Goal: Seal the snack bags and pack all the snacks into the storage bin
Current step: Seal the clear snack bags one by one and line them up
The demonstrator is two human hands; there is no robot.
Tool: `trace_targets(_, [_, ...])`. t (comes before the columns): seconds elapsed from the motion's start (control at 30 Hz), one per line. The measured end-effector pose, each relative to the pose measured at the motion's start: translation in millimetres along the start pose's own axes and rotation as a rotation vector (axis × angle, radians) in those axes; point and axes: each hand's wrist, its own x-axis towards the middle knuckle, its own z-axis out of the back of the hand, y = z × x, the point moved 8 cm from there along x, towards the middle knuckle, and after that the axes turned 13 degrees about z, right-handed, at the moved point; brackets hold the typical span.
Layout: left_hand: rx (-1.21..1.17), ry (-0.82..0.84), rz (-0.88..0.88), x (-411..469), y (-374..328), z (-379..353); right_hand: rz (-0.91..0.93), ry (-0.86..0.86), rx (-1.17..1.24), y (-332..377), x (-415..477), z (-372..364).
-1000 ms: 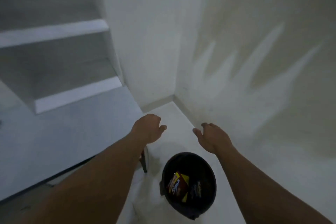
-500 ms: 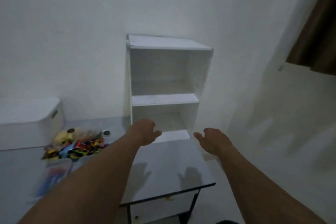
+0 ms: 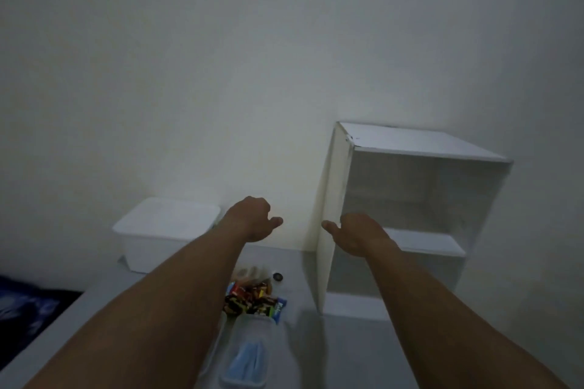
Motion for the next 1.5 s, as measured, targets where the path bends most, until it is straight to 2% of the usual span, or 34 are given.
trace_targets(0.33, [0.011, 0.000, 0.137, 83, 59, -13, 0.117, 0.081, 0.067, 33, 128, -53])
trace_targets(0.7, [-0.045, 0.130, 0.207, 173, 99, -106, 0.170, 0.251, 0.107, 29, 232, -158])
trace_targets(1.03, [-0.060, 0.345, 0.135, 259, 138, -224, 0.081, 0.316, 0.146, 37, 287, -286])
trace_targets(1.5, [-0.069, 0.546, -0.001, 336, 148, -357, 0.001, 0.297, -0.047, 49, 326, -392])
